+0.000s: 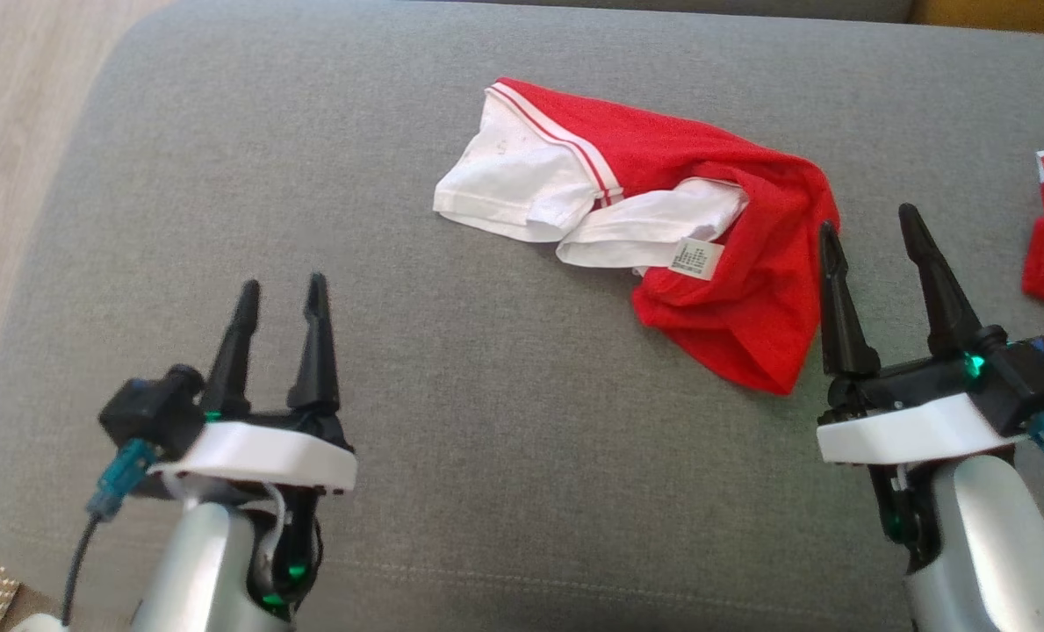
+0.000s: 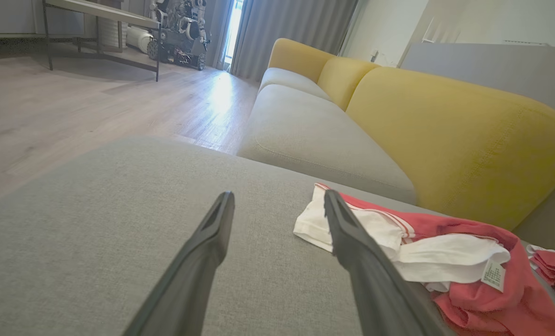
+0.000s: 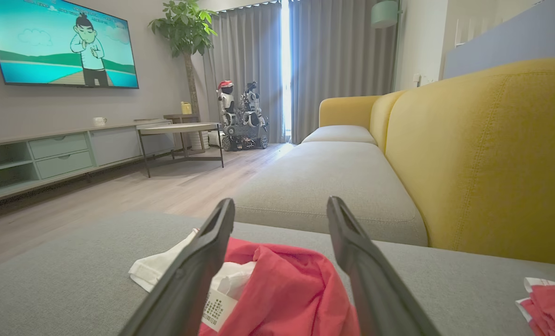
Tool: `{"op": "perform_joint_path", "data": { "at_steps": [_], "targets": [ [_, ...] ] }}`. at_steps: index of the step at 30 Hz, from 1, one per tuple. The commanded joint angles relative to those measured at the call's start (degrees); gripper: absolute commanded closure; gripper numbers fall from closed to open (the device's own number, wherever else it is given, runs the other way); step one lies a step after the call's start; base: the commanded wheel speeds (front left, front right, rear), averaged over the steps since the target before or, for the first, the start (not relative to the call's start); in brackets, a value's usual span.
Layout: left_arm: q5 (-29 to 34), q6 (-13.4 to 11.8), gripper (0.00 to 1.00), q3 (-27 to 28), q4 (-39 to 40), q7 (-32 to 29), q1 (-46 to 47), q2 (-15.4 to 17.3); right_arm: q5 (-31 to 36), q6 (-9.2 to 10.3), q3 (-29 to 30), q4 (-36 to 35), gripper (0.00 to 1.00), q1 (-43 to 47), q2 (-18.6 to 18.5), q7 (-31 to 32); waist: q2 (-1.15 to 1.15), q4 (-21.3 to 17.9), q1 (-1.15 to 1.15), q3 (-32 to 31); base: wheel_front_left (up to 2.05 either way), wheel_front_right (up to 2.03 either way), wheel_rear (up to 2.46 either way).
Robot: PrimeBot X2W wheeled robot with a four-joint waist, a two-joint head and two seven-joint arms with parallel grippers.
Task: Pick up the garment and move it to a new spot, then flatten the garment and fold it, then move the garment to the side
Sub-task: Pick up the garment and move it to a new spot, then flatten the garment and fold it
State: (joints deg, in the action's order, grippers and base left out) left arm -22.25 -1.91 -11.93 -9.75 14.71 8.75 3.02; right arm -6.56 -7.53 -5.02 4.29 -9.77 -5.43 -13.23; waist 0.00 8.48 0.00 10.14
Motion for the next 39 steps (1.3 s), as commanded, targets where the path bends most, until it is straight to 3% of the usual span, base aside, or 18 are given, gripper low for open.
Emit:
{"op": "perform_joint_path", "data": {
  "at_steps": [1,5,9,17,26,32,39],
  "targets": [
    [0.6,0.7,0.0,3.0,2.6,0.3,2.3,0.2,-0.1,0.04,-1.2,-2.4,0.0,-0.7,-0.8,0.4,0.0,0.6,0.0,-0.1,0.0,0.0,0.0],
    [0.9,2.1,0.0,3.8,3.5,0.3,2.3,-0.1,0.0,0.04,-1.9,-2.9,0.0,-1.1,-1.4,1.2,0.0,1.2,0.0,0.0,0.0,0.0,0.0],
    [0.1,1.9,0.0,2.4,4.1,0.3,2.9,-0.1,0.1,0.04,-4.1,-3.2,0.0,-2.3,-2.7,2.1,0.0,2.0,0.0,0.6,0.0,0.0,0.0],
    [-2.6,0.8,0.0,-0.9,4.6,0.3,4.1,-0.1,-1.7,0.04,-14.4,-0.8,0.0,-9.9,-9.1,7.2,0.0,6.0,0.0,4.5,0.0,0.0,0.0],
    [-5.2,-0.2,0.0,-3.7,4.4,0.3,5.6,-0.1,-5.5,0.04,-29.0,7.7,0.0,-22.1,-16.5,14.2,0.0,10.7,0.0,7.5,0.0,0.0,0.0],
    [-9.9,-1.0,0.0,-4.8,4.2,0.3,6.1,-0.1,-8.3,0.04,-34.1,15.1,0.0,-28.5,-18.8,16.6,0.0,13.4,0.0,8.8,0.0,0.0,0.0],
    [-11.3,-1.2,0.0,-5.7,4.6,0.3,6.4,-0.1,-9.5,0.04,-38.6,21.2,0.0,-33.0,-20.3,18.8,0.0,15.7,0.0,9.5,0.0,0.0,0.0]
  ]
}}
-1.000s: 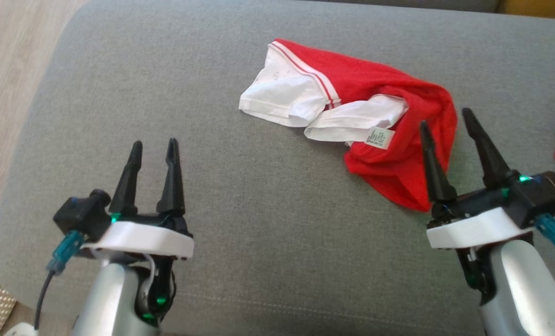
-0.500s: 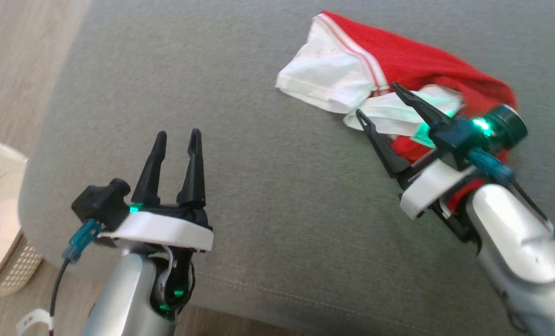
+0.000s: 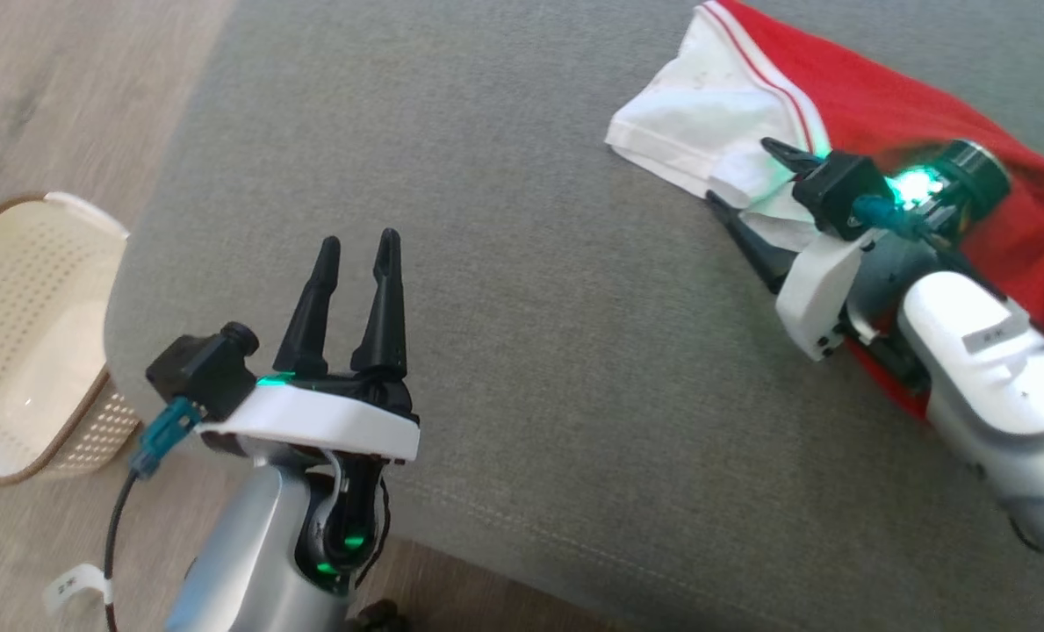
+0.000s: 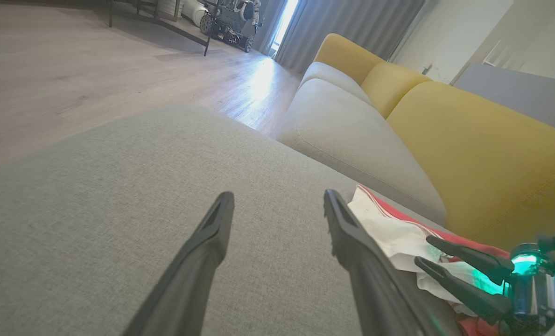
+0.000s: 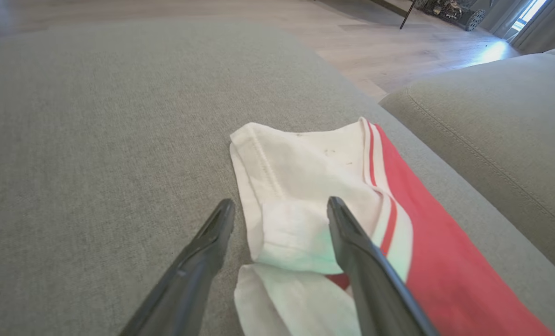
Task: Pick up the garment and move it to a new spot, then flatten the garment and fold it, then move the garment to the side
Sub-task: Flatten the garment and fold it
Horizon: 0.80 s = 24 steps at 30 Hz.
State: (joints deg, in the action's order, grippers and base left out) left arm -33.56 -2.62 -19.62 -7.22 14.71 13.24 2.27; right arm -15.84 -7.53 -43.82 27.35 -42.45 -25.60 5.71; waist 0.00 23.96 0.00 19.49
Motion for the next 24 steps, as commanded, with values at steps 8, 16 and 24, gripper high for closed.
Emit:
{"op": "perform_joint_path", "data": {
  "at_steps": [8,16,24],
  "targets": [
    [-1.9,-1.0,0.0,1.1,2.9,0.3,1.6,0.6,-1.0,0.04,-2.5,5.2,0.0,-4.2,-0.7,4.3,0.0,2.1,0.0,1.9,0.0,0.0,0.0],
    [-2.5,-1.4,0.0,0.7,2.8,0.3,1.7,0.6,-3.5,0.04,-1.5,6.2,1.0,-6.1,0.6,1.3,0.0,2.2,0.0,2.0,0.0,0.0,0.0],
    [-0.9,-0.9,0.0,1.3,1.7,0.3,1.4,0.6,-6.7,0.04,-0.7,-2.8,1.0,-7.1,4.8,-4.6,0.0,0.0,0.0,-1.2,0.0,0.0,0.0]
  ]
}}
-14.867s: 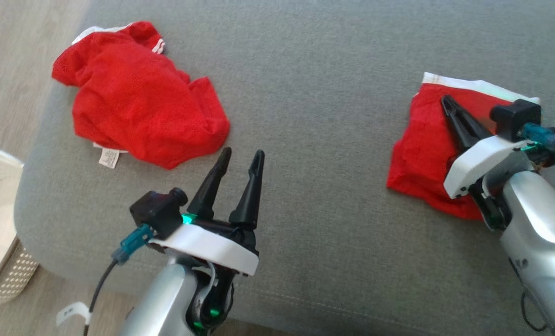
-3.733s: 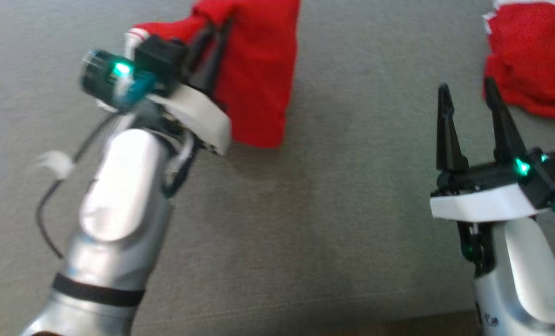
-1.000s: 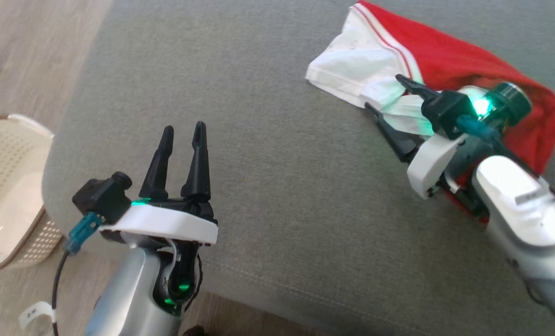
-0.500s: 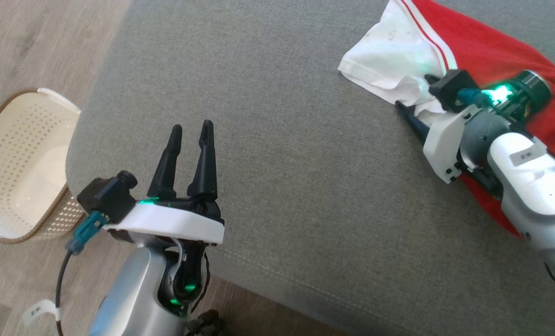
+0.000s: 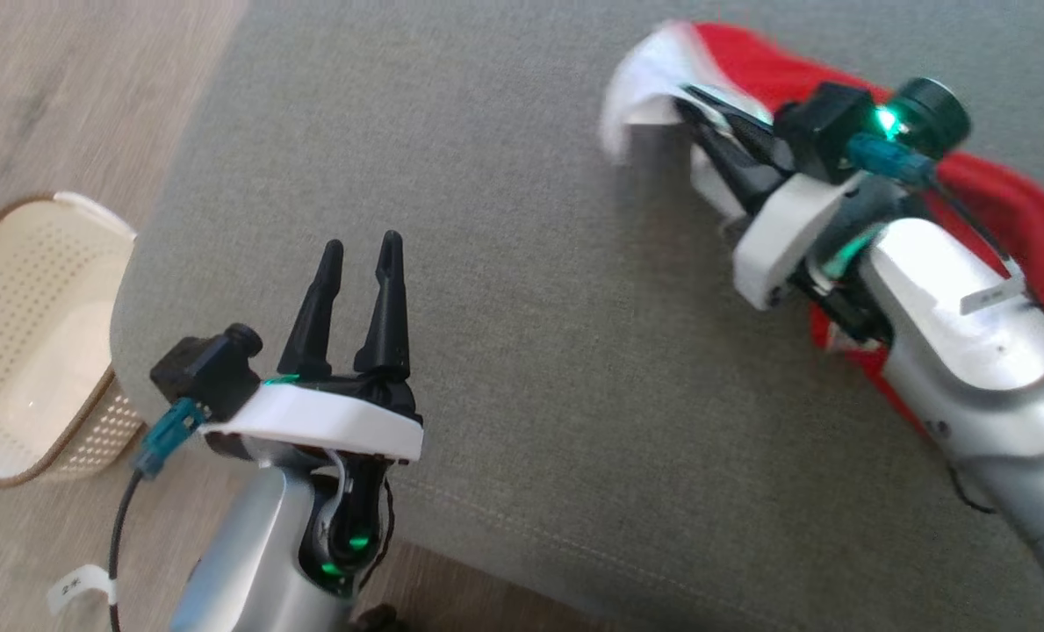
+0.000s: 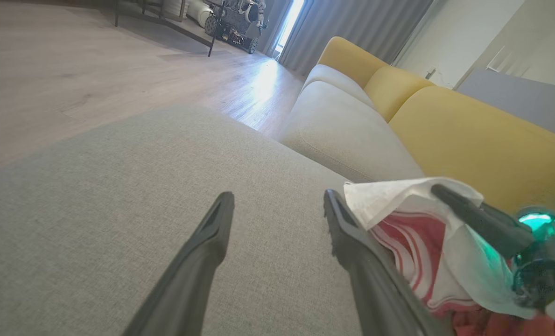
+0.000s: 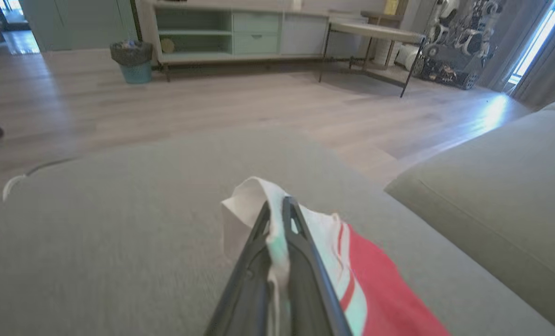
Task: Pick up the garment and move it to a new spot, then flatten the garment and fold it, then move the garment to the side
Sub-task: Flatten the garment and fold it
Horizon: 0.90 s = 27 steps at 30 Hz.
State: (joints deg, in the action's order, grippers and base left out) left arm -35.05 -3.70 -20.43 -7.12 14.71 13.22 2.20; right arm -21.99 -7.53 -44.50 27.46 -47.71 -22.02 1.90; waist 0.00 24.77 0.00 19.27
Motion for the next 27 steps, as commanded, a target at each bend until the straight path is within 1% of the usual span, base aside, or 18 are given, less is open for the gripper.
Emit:
{"op": "perform_joint_path", "data": {
  "at_steps": [1,4,6,8,10,13,15,18,19,20,21,24,27],
  "targets": [
    [0.9,0.2,0.0,2.2,1.5,0.3,1.3,0.7,-1.2,0.04,0.2,-4.6,1.0,-2.0,1.7,-1.1,0.0,-1.1,0.0,-1.4,0.0,0.0,0.0],
    [1.7,0.4,0.0,2.5,1.3,0.3,1.0,0.7,-3.1,0.04,1.3,-9.6,1.0,-2.3,2.8,-1.3,0.0,-2.0,0.0,-2.7,0.0,0.0,0.0],
    [2.1,0.5,0.0,2.5,1.2,0.3,0.7,0.7,-3.8,0.04,2.9,-12.2,1.0,-2.5,2.8,-0.6,0.0,-2.4,0.0,-3.3,0.0,0.0,0.0],
    [2.3,0.7,0.0,2.6,1.1,0.3,0.4,0.7,-4.6,0.04,6.0,-13.5,1.0,-2.6,2.4,0.8,0.0,-2.6,0.0,-3.7,0.0,0.0,0.0],
    [2.4,0.9,0.0,2.5,1.2,0.3,0.2,0.7,-4.6,0.04,9.9,-13.2,1.0,-2.9,1.2,2.3,0.0,-2.5,0.0,-3.6,0.0,0.0,0.0],
    [2.4,1.0,0.0,2.3,1.5,0.3,0.3,0.7,-6.8,0.04,15.5,-9.6,1.0,-3.2,0.3,6.2,0.0,-2.2,0.0,-2.6,0.0,0.0,0.0],
    [2.3,1.1,0.0,1.8,1.6,0.3,0.5,0.7,-7.8,0.04,18.0,-5.7,1.0,-4.2,-0.8,8.4,0.0,-1.8,0.0,-1.5,0.0,0.0,0.0],
    [1.9,1.0,0.0,0.9,1.8,0.3,1.3,0.7,-7.1,0.04,20.9,2.7,1.0,-6.8,-2.9,10.1,0.0,-1.1,0.0,0.4,0.0,0.0,0.0],
    [1.7,1.0,0.0,0.5,1.8,0.3,1.6,0.7,-5.8,0.04,21.9,5.9,0.58,-7.8,-3.7,9.9,0.0,-0.8,0.0,1.0,0.0,0.0,0.0],
    [1.5,1.0,0.0,0.1,1.9,0.3,1.9,0.7,-4.4,0.04,23.1,9.6,0.0,-8.9,-4.3,9.8,0.0,-0.6,0.0,1.6,0.0,0.0,0.0],
    [1.5,1.0,0.0,0.1,1.9,0.3,1.9,0.7,-4.4,0.04,23.1,9.6,0.0,-8.9,-4.3,9.8,0.0,-0.6,0.0,1.6,0.0,0.0,0.0],
    [1.0,0.8,0.0,-0.6,1.9,0.3,2.6,0.7,0.4,0.04,24.0,17.0,0.0,-11.6,-5.3,7.9,0.0,-0.1,0.0,2.7,0.0,0.0,0.0],
    [1.0,0.5,0.0,-0.3,1.9,0.3,2.8,0.7,1.2,0.04,25.7,21.3,0.0,-13.0,-3.5,4.6,0.0,-0.8,0.0,3.1,0.0,0.0,0.0]
  ]
}}
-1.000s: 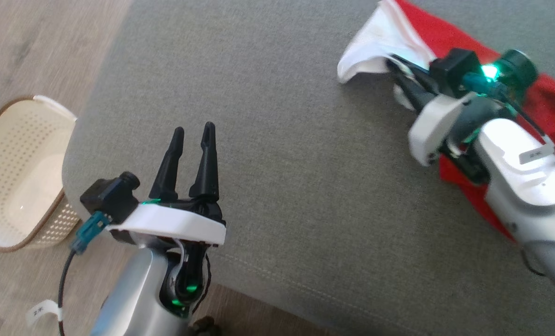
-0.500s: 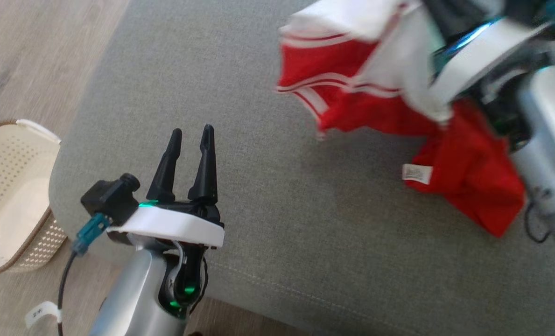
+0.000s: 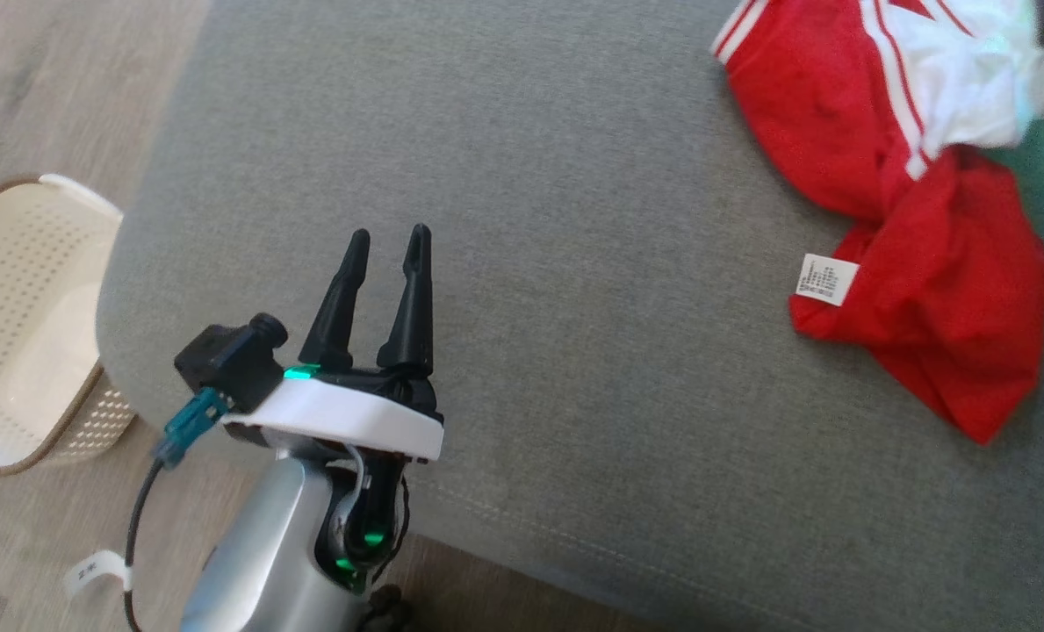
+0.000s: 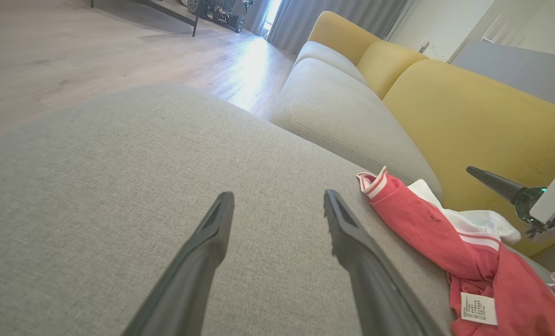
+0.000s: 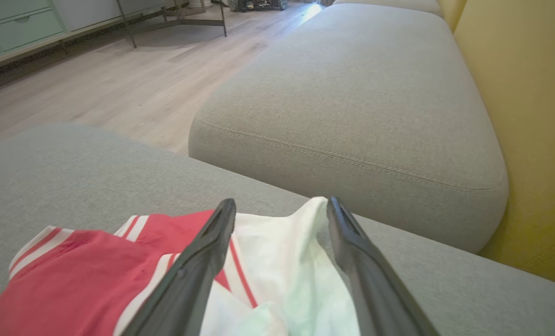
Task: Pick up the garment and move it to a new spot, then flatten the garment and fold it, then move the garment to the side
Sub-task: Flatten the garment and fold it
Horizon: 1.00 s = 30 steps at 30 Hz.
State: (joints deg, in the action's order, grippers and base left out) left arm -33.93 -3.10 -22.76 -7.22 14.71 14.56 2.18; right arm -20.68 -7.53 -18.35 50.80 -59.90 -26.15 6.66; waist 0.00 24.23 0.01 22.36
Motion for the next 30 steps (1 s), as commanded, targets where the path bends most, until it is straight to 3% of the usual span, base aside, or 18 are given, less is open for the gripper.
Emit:
{"op": "perform_joint_path", "data": {
  "at_steps": [1,8,15,22,30],
  "targets": [
    [0.0,-0.2,0.0,2.2,1.8,0.3,1.5,0.7,0.1,0.04,-0.9,-1.3,0.0,-0.8,1.2,-1.0,0.0,-0.8,-0.01,0.0,0.0,0.0,0.0],
    [2.0,0.2,0.0,4.0,1.3,0.3,2.5,0.7,-3.0,0.04,-2.9,-2.2,0.0,1.4,3.7,-8.5,0.0,-5.9,-0.01,-2.4,0.0,0.0,0.0],
    [4.7,1.2,0.0,5.8,1.0,0.3,3.0,0.7,-8.0,0.04,-2.6,-10.7,0.0,8.9,4.8,-14.5,0.0,-12.9,-0.01,-6.8,0.0,0.0,0.0],
    [5.0,1.6,0.0,7.1,0.8,0.3,2.0,0.7,-8.4,0.04,3.2,-20.8,0.0,20.6,5.8,-18.4,0.0,-17.2,-0.01,-10.6,0.0,0.0,0.0],
    [5.8,2.2,0.0,7.9,0.0,0.3,0.6,0.7,-1.2,0.04,11.0,-32.8,0.0,38.7,8.7,-20.7,0.0,-19.7,-0.01,-13.2,0.0,0.0,0.0]
  ]
}}
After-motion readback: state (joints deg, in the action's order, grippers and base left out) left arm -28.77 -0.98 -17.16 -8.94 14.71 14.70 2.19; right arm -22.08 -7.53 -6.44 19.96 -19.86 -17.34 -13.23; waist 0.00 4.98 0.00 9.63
